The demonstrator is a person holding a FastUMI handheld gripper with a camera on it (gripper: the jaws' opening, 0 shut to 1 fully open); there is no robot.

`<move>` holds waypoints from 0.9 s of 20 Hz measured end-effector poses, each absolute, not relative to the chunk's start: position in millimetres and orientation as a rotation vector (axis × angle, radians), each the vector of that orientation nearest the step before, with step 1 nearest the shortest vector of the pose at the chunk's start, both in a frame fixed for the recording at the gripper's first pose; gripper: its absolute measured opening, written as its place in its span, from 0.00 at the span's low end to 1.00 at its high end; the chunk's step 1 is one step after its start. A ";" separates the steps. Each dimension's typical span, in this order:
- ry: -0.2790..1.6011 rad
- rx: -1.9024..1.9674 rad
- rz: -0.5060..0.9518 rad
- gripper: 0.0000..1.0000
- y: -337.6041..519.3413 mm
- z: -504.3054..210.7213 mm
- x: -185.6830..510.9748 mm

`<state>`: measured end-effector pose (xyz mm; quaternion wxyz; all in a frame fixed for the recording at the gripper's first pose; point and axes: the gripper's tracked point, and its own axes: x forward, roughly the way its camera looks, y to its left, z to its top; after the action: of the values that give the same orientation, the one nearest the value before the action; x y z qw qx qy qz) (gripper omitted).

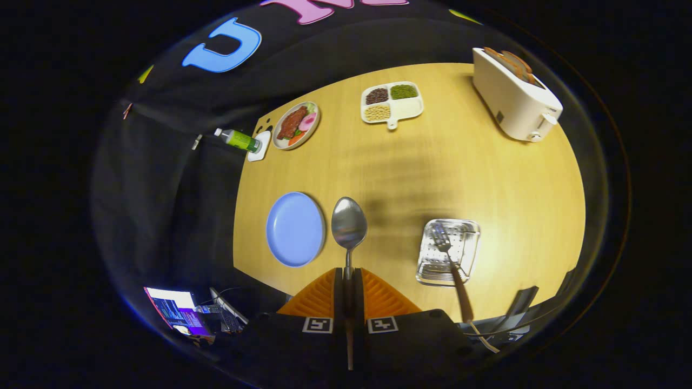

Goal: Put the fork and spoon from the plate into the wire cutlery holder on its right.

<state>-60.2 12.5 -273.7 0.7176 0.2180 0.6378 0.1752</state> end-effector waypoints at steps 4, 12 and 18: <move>1.513 0.419 0.330 0.08 -34.1 -286.6 -74.7; 1.809 0.323 0.296 0.09 -48.7 -336.6 -86.3; 1.927 0.299 0.236 0.09 -46.3 -373.5 -78.6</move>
<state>-78.6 -46.3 -373.5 0.5552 0.1266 0.8159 0.1001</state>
